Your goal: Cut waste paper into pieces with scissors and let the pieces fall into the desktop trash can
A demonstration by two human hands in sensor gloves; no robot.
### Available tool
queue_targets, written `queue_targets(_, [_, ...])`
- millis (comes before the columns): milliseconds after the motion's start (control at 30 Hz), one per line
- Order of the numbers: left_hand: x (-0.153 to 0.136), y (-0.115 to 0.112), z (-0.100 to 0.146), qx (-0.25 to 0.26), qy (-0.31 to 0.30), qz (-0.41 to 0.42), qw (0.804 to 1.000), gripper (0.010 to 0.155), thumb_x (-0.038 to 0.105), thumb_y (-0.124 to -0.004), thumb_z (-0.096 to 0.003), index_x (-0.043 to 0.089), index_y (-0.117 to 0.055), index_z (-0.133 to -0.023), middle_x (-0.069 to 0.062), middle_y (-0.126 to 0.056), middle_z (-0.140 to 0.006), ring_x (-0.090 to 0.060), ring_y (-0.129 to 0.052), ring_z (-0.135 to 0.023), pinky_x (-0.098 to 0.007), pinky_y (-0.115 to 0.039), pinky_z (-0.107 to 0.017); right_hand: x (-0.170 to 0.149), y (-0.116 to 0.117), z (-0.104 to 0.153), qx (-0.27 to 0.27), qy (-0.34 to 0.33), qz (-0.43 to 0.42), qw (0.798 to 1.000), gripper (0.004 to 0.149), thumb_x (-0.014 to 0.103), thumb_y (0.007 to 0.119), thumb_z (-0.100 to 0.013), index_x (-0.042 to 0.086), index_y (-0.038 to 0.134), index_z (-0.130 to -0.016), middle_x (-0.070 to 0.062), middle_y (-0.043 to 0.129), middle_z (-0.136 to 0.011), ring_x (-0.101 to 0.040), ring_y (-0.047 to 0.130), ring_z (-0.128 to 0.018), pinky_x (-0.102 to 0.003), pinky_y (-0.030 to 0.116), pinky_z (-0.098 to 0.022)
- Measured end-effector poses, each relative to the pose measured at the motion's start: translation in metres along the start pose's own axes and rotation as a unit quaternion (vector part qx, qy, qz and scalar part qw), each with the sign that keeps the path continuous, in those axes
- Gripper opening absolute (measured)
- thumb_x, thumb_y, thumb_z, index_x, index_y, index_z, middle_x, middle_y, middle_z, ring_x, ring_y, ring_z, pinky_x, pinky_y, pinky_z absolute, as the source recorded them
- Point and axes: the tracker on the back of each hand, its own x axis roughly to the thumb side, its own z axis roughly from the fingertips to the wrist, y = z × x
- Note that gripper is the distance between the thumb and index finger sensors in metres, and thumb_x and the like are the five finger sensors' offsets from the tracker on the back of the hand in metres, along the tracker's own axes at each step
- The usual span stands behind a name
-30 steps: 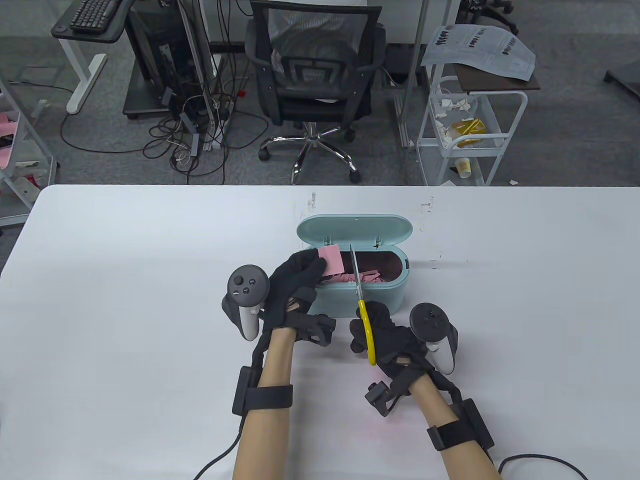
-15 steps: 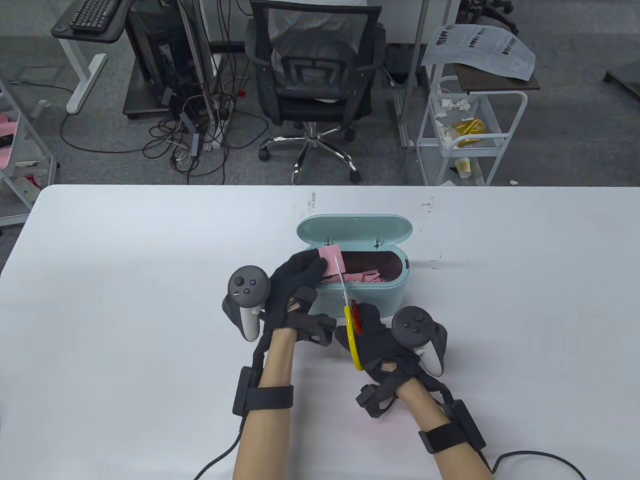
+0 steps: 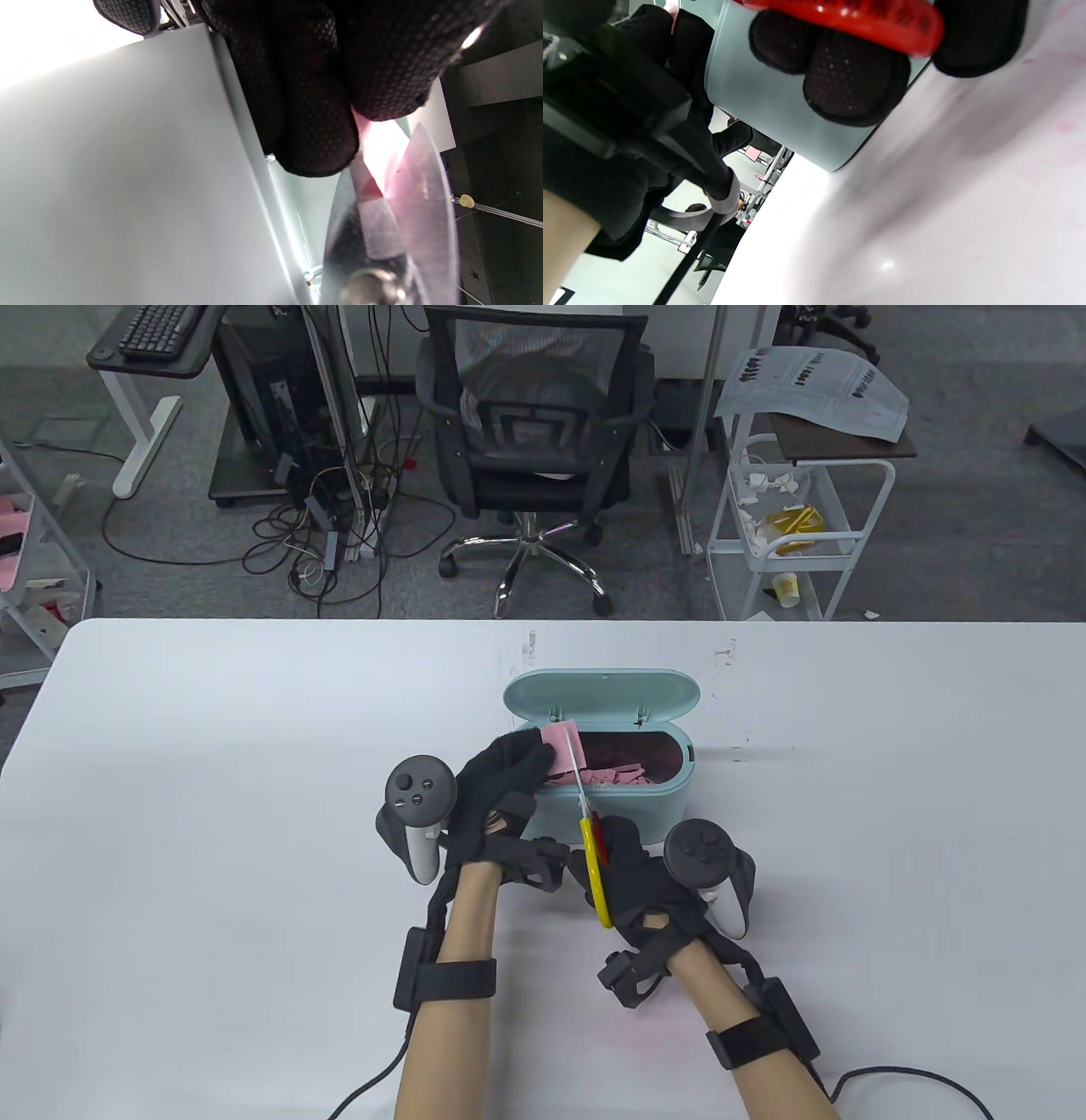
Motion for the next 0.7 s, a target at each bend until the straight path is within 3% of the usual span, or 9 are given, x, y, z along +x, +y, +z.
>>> queue_targets(433, [-0.0005, -0.0003, 0.0002, -0.008, 0.001, 0.009, 1.000, 0.035, 0.046, -0.089, -0.0447, 0.032, -0.095, -0.076, 0.009, -0.112, -0.059, -0.013, -0.108, -0.059, -0.065, -0.051, -0.073, 0.0009, -0.0066, 0.0009, -0.030, -0.011, -0.022, 0.999, 0.075, 0.062, 0.071, -0.036, 0.011, 0.051, -0.087, 0.009, 0.090, -0.055, -0.014, 0.102, -0.024, -0.054, 0.082, -0.046])
queue_targets(600, [-0.0005, -0.0003, 0.0000, -0.009, 0.000, 0.010, 1.000, 0.035, 0.046, -0.088, -0.0449, 0.032, -0.095, -0.076, 0.010, -0.112, -0.059, -0.014, -0.108, -0.059, -0.064, -0.051, -0.073, 0.0010, -0.0072, 0.0006, -0.041, -0.014, -0.032, 0.999, 0.076, 0.063, 0.073, -0.035, 0.013, 0.052, -0.088, 0.008, 0.090, -0.055, -0.015, 0.101, -0.025, -0.055, 0.080, -0.047])
queue_targets(700, [-0.0004, -0.0002, -0.0004, -0.011, -0.002, 0.005, 1.000, 0.035, 0.046, -0.088, -0.0446, 0.033, -0.095, -0.075, 0.010, -0.112, -0.059, -0.013, -0.108, -0.059, -0.064, -0.051, -0.073, 0.0027, -0.0081, -0.0014, -0.027, -0.007, -0.030, 0.999, 0.080, 0.067, 0.072, -0.036, 0.015, 0.048, -0.091, 0.006, 0.087, -0.061, -0.018, 0.099, -0.032, -0.061, 0.070, -0.054])
